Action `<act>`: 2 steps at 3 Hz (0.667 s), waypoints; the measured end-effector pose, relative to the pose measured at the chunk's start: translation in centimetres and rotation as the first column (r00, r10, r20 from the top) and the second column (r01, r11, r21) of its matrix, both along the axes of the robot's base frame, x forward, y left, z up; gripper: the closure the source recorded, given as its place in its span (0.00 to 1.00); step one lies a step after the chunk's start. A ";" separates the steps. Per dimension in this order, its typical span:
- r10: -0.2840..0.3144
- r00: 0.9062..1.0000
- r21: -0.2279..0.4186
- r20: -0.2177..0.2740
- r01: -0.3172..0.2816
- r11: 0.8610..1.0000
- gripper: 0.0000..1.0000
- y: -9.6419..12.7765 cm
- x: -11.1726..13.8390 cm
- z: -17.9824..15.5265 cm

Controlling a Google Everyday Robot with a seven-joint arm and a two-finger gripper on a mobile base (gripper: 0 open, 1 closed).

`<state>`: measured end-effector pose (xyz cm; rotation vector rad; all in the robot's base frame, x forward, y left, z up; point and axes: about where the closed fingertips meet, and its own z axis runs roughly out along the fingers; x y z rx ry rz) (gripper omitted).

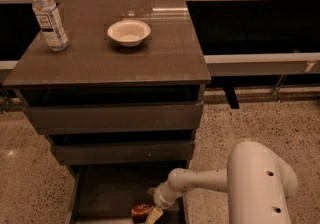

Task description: Place coke can into bottom drawer

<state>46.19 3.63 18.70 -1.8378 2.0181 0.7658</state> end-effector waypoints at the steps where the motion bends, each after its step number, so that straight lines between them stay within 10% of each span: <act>1: 0.008 1.000 0.059 0.021 -0.009 0.998 0.00 -0.5 -0.4 2.9; 2: 0.027 0.999 0.129 0.044 -0.032 0.991 0.00 -2.1 -0.9 6.0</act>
Offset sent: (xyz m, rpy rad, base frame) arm -0.0157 -0.0482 0.1040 0.2224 -0.0745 0.0545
